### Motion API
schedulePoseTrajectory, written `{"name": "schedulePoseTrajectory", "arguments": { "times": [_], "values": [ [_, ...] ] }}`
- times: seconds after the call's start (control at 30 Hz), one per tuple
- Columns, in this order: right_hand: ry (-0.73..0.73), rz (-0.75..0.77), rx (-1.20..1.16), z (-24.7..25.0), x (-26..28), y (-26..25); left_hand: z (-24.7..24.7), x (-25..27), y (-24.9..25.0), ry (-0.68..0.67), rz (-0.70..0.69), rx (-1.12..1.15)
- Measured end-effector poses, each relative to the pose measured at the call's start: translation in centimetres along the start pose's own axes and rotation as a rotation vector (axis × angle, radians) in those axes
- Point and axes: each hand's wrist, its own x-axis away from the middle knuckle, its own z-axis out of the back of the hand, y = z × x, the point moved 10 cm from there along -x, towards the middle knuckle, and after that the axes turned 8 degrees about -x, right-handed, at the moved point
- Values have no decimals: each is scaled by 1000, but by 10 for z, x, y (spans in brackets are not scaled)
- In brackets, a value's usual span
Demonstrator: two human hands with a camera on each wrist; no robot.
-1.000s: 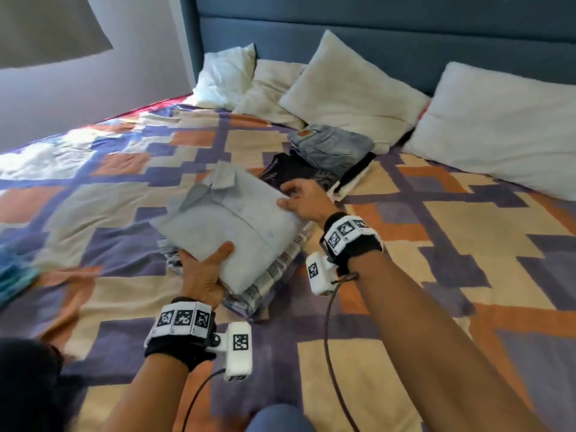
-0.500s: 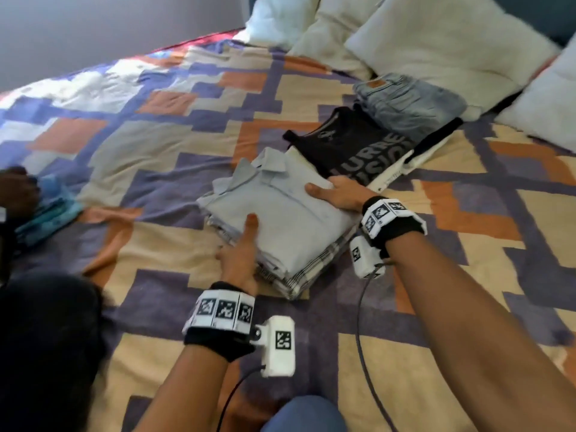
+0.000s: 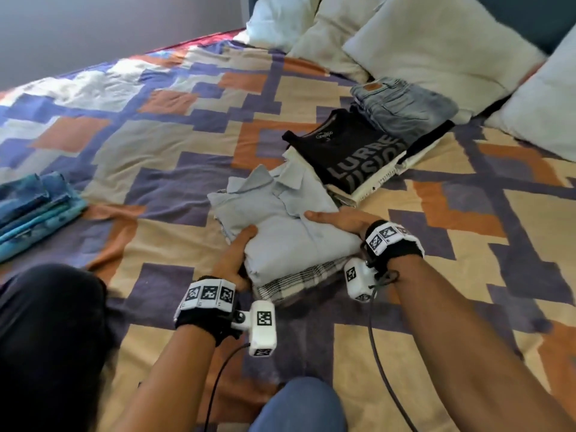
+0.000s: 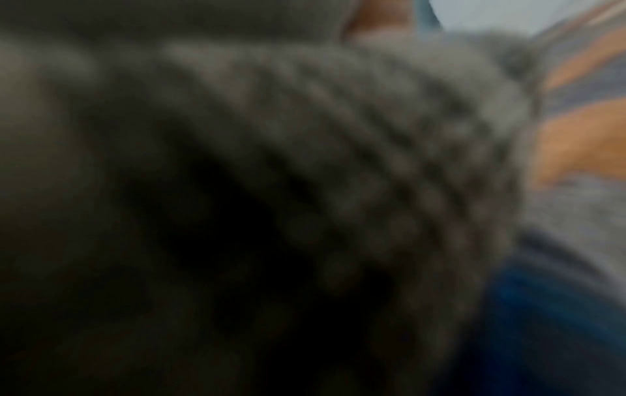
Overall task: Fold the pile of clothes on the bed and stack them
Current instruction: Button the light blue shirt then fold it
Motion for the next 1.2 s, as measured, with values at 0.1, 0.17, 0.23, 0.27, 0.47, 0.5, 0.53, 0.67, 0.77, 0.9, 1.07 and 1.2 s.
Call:
{"name": "schedulePoseTrajectory", "arguments": {
  "times": [0.1,0.17,0.23,0.27,0.47,0.5,0.53,0.67,0.77,0.9,1.07,1.2],
  "values": [
    [-93,-47,-293,-24,57,28,-2,27,-9,-81,-21,-25],
    [-83,-19,-460,-31,100,48,-12,52,-15,-136,-43,-40],
    [-21,20,-601,-26,148,69,-32,80,-21,-200,-97,-77],
    [1,29,-664,-22,168,80,-42,91,-23,-227,-133,-101],
    [199,98,-991,69,304,181,-185,164,-72,-508,-194,-295],
    [261,114,-1013,90,321,199,-212,172,-81,-549,-200,-313],
    [324,127,-1037,113,342,221,-247,181,-97,-597,-196,-351],
    [553,206,-1157,202,411,328,-395,201,-173,-739,-146,-536],
    [734,154,-1256,248,463,418,-500,219,-237,-868,-79,-678],
    [910,81,-1386,284,562,511,-611,284,-320,-1017,31,-845],
    [1058,67,-1514,320,706,569,-705,410,-396,-1091,80,-1059],
    [1192,76,-1565,336,839,596,-758,528,-457,-1176,150,-1184]
  ]
}}
